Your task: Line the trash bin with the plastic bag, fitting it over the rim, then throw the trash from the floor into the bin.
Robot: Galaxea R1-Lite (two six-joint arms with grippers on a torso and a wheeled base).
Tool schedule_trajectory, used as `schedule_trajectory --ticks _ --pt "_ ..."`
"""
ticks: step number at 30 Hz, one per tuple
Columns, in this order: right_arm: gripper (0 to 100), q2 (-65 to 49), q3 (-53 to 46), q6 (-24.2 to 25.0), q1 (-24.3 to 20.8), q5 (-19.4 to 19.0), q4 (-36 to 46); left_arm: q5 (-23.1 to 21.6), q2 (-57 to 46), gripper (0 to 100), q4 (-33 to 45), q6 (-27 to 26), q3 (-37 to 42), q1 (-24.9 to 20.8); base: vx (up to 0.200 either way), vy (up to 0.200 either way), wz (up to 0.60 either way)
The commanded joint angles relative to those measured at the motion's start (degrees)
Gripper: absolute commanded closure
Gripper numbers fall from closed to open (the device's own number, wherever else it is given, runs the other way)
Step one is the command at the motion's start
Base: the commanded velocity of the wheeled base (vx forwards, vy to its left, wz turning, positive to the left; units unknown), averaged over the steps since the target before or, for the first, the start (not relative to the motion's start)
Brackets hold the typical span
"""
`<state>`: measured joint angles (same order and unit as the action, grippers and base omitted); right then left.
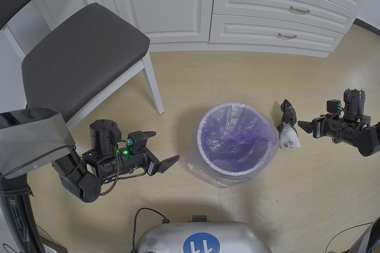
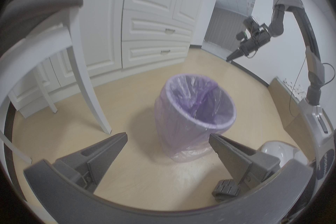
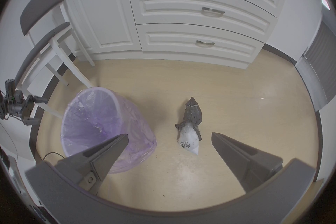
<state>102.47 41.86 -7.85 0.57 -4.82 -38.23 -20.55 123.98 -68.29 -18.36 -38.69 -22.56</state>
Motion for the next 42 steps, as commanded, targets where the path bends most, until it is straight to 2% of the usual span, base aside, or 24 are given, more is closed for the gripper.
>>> schedule_trajectory --ticks 1,3,4,6,7,10,14,17,19,20,23,26,27,28,29,30,31,32,33,34,37,39,42 --pt "0 -8.17 -4.95 -0.85 1.01 -0.81 0.09 0.69 -1.37 0 -8.96 4.03 6.96 -0.73 0.000 0.000 0.00" --pt "0 -8.69 -5.48 -0.85 0.83 -0.55 0.00 1.48 -1.46 0 -10.55 4.82 7.93 -0.73 0.000 0.000 0.00" --pt "0 -9.05 -5.74 -0.85 0.66 -0.37 -0.09 3.33 -1.81 0 -13.89 6.41 9.34 -0.81 0.000 0.000 0.00" --pt "0 -9.13 -5.83 -0.76 0.57 -0.28 -0.09 3.68 -1.99 0 -14.50 6.85 9.51 -0.90 0.000 0.000 0.00" --pt "0 -9.75 -7.06 -0.67 0.04 -0.11 -0.27 5.70 -2.87 0 -17.05 9.22 10.30 -2.22 0.000 0.000 0.00" --pt "0 -11.24 -8.82 -0.32 -1.19 1.39 -0.27 8.07 -5.85 0 -16.96 10.89 10.92 -3.80 0.000 0.000 0.00" --pt "0 -13.62 -11.54 0.64 -1.80 2.71 -1.15 8.86 -9.54 0 -15.82 11.50 11.10 -5.38 0.000 0.000 0.00" --pt "0 -17.13 -16.81 3.02 -2.77 2.62 -7.30 11.24 -14.20 0 -12.39 11.68 11.18 -7.41 0.000 0.000 0.00" --pt "0 -17.13 -16.81 3.02 -2.77 2.62 -7.30 11.24 -14.20 0 -12.39 11.68 11.18 -7.41 0.000 0.000 0.00" --pt "0 -19.24 -20.51 3.02 -2.86 2.53 -12.40 14.31 -18.33 0 -7.56 12.38 11.01 -9.43 0.000 0.000 0.00" --pt "0 -21.53 -23.76 3.02 -2.95 2.35 -16.35 16.77 -22.90 0 -2.46 15.46 10.48 -11.62 0.000 0.000 0.00" --pt "0 -23.02 -24.72 3.02 -3.21 2.53 -16.44 18.09 -26.51 0 2.55 16.78 10.22 -12.68 0.000 0.000 0.00" --pt "0 -24.34 -24.55 3.10 -3.91 3.15 -15.12 19.50 -29.76 0 7.82 16.86 9.78 -13.12 0.000 0.000 0.00" --pt "0 -24.34 -24.55 3.10 -3.91 3.15 -15.12 19.50 -29.76 0 7.82 16.86 9.78 -13.12 0.000 0.000 0.00" --pt "0 -25.66 -23.23 3.10 -4.26 4.73 -9.41 21.78 -33.45 0 15.38 17.04 8.28 -13.73 0.000 0.000 0.00" --pt "0 -26.27 -22.09 3.10 -4.53 5.78 -6.33 22.57 -34.59 0 18.02 17.22 7.58 -13.91 0.000 0.000 0.00" --pt "0 -28.56 -18.48 3.37 -6.11 8.42 2.28 24.33 -37.23 0 24.17 18.18 5.82 -14.35 0.000 0.000 0.00" --pt "0 -29.70 -16.55 3.98 -7.16 9.47 6.94 24.95 -38.28 0 27.07 18.97 4.86 -14.53 0.000 0.000 0.00" --pt "0 -31.37 -12.86 6.44 -9.10 10.53 15.64 25.91 -40.31 0 32.61 20.38 2.83 -14.96 0.000 0.000 0.00" --pt "0 -33.13 -7.15 11.98 -11.56 11.23 27.07 26.35 -43.12 0 40.17 22.58 -0.15 -15.49 0.000 0.000 0.00" --pt "0 -34.36 4.10 22.44 -17.01 11.93 46.58 25.83 -47.78 0 53.70 28.73 -5.87 -15.84 0.000 0.000 0.00" --pt "0 -34.01 6.74 25.60 -18.33 12.02 51.76 25.12 -49.45 0 56.16 32.51 -6.31 -16.46 0.000 0.000 0.00" --pt "0 -34.10 4.54 25.34 -18.41 12.02 48.16 24.68 -51.64 0 54.58 32.60 -3.58 -16.37 0.000 0.000 0.00"
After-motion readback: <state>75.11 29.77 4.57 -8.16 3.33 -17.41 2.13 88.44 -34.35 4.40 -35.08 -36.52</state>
